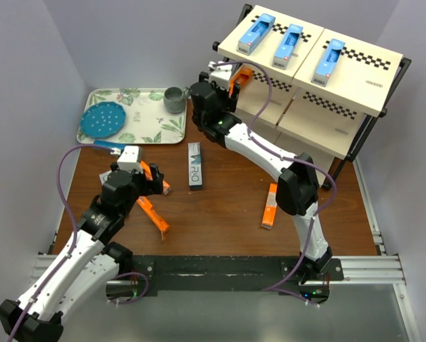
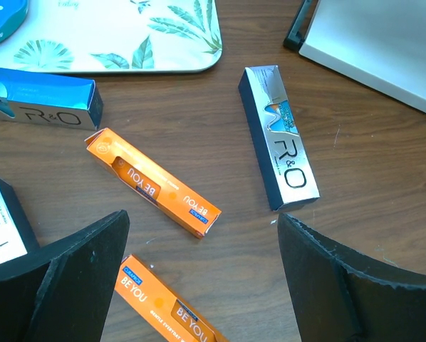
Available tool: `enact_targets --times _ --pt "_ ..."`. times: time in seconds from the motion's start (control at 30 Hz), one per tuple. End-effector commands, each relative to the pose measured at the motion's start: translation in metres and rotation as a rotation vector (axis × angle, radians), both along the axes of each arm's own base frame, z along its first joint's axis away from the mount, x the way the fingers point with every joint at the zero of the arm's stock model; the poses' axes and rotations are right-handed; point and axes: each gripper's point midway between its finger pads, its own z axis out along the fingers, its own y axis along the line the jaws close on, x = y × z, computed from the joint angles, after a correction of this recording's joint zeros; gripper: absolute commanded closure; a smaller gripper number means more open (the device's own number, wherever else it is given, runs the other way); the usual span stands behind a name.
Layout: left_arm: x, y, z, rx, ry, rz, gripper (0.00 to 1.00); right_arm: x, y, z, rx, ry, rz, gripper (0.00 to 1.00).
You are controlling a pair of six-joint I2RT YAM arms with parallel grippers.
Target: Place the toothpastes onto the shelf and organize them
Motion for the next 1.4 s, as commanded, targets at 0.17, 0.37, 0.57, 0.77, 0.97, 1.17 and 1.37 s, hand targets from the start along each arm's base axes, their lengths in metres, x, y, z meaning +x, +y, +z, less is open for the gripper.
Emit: enact_targets --times 0.17,0.37,0.57,0.77,0.97,1.17,1.37 --pt "0.001 -0.004 0.009 -0.015 -0.031 -0.015 0.1 -0.036 0.005 0.055 0.108 -0.006 0.264 0.16" --pt "0.001 -0.004 0.01 -0.014 -0.033 -0.015 0.1 -0.068 0.007 0.049 0.118 0.087 0.429 0.1" --pt "0.002 -0.004 0.008 -0.013 -0.027 -0.015 0.1 -0.114 -0.003 -0.023 0.135 0.298 0.53 0.06" --pt "0.003 -0.007 0.005 -0.014 -0.016 -0.022 0.1 -0.172 -0.044 -0.097 0.17 0.482 0.496 0.05" --pt "0.005 -0.004 -0.006 -0.01 0.026 0.008 0.09 -0.212 -0.037 -0.149 0.16 0.602 0.632 0.05" --pt "0.01 0.004 -0.02 0.022 0.088 0.08 0.1 -0.238 0.029 -0.186 -0.015 0.618 0.902 0.05" --pt "0.012 0.025 -0.011 0.06 0.046 0.18 0.1 -0.235 0.102 -0.18 -0.087 0.439 1.103 0.07"
